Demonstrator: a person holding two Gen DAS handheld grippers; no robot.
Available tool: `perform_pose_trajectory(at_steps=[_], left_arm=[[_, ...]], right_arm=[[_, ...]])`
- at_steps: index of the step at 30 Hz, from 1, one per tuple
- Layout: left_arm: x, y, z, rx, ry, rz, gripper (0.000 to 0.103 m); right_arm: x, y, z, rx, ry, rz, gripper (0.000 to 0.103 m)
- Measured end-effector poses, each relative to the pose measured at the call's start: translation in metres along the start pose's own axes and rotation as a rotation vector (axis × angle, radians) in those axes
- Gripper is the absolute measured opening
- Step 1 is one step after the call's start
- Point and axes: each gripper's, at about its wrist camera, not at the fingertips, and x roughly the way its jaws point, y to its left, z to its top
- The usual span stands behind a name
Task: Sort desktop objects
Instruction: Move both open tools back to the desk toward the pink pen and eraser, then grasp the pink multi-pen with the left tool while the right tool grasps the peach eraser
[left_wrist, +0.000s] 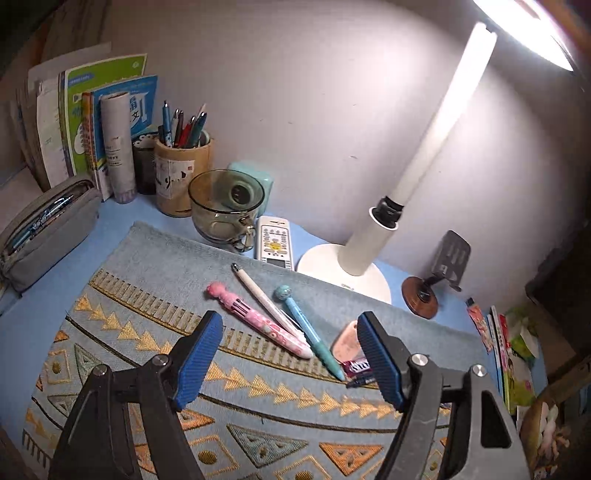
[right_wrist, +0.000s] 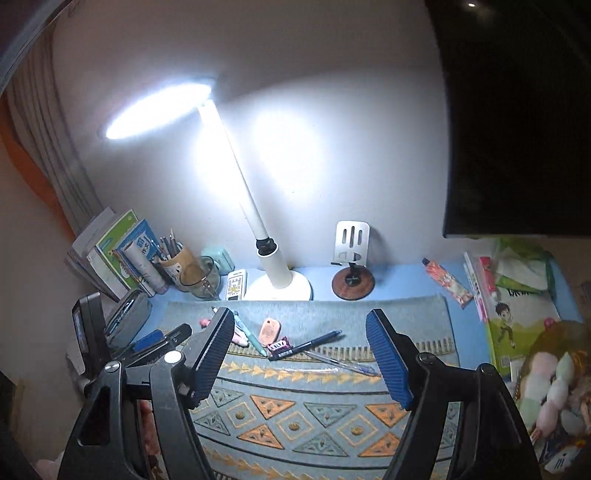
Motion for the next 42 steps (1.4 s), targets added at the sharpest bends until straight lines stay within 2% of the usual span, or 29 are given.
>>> perform_pose_trajectory(at_steps=[2, 4, 8, 12, 15, 20, 21, 23, 29, 32, 34, 37, 42], left_arm=[[0.030, 0.007, -0.001, -0.024, 0.030, 0.018, 0.073], [0.057, 0.009, -0.006, -0.021, 0.039, 0.077, 0.072], [0.090, 0.014, -0.012, -0.019, 0.049, 0.145, 0.071], [0.108, 0.020, -0.018, -0.060, 0.077, 0.178, 0.066], [0.120, 0.022, -0.025, -0.066, 0.112, 0.174, 0.065], [0.123, 0.021, -0.032, -0.029, 0.079, 0.178, 0.063], [0.122, 0.022, -0.032, -0.019, 0.073, 0.165, 0.049], [0.122, 0.024, -0.032, 0.014, 0.085, 0.138, 0.031], [0.108, 0.048, -0.041, 0.098, 0.137, 0.027, 0.018], [0.093, 0.062, -0.052, 0.149, 0.179, -0.023, 0.015], [0.081, 0.066, -0.061, 0.176, 0.197, -0.026, 0.015], [0.065, 0.073, -0.070, 0.190, 0.213, -0.025, 0.015], [0.049, 0.079, -0.080, 0.190, 0.231, -0.030, 0.015]], right_arm=[[0.020, 0.013, -0.002, -0.012, 0.023, -0.001, 0.073], [0.040, 0.019, -0.006, -0.003, 0.061, -0.001, 0.073], [0.069, 0.020, -0.012, 0.019, 0.117, -0.032, 0.073], [0.086, 0.014, -0.018, 0.047, 0.149, -0.064, 0.073], [0.100, 0.010, -0.024, 0.063, 0.181, -0.079, 0.073], [0.118, 0.009, -0.032, 0.083, 0.227, -0.077, 0.073], [0.121, 0.010, -0.033, 0.080, 0.236, -0.078, 0.073], [0.128, 0.012, -0.033, 0.066, 0.249, -0.079, 0.073], [0.166, 0.024, -0.041, -0.002, 0.296, -0.033, 0.073], [0.191, 0.027, -0.050, 0.005, 0.345, -0.022, 0.064], [0.207, 0.029, -0.056, 0.014, 0.369, -0.007, 0.045], [0.230, 0.034, -0.062, 0.025, 0.379, 0.009, 0.027], [0.270, 0.049, -0.065, 0.073, 0.359, 0.061, 0.028]])
